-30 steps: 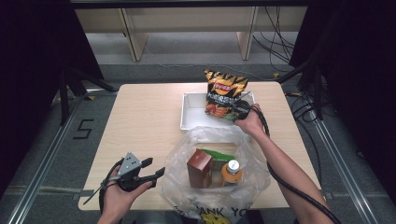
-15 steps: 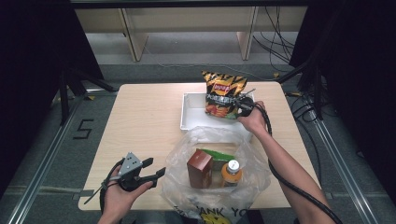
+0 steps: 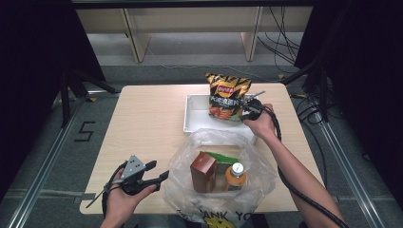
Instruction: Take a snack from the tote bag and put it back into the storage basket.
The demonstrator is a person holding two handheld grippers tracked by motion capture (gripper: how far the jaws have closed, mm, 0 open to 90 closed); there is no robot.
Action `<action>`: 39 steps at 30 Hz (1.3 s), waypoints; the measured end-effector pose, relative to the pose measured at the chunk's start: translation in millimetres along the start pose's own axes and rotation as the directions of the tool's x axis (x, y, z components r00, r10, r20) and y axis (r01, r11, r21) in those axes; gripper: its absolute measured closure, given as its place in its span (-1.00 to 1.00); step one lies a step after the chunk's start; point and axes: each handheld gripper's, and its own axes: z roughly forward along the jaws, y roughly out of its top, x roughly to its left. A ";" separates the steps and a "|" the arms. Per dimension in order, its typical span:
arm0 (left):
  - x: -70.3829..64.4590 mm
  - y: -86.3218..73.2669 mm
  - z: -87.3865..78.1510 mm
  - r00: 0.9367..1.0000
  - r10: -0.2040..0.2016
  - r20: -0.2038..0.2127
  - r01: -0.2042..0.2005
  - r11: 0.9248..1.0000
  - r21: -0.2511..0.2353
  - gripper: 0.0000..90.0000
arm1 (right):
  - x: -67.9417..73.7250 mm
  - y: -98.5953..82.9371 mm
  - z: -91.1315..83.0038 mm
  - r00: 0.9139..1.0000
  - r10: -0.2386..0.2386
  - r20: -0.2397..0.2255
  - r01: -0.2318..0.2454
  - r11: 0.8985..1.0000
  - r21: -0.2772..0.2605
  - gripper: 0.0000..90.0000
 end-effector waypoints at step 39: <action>-2.0 -0.7 4.0 1.000 -0.007 -0.001 0.007 1.000 0.006 -0.17 | 43.2 -34.6 -133.6 0.965 -0.174 -0.194 0.122 0.959 -0.255 0.47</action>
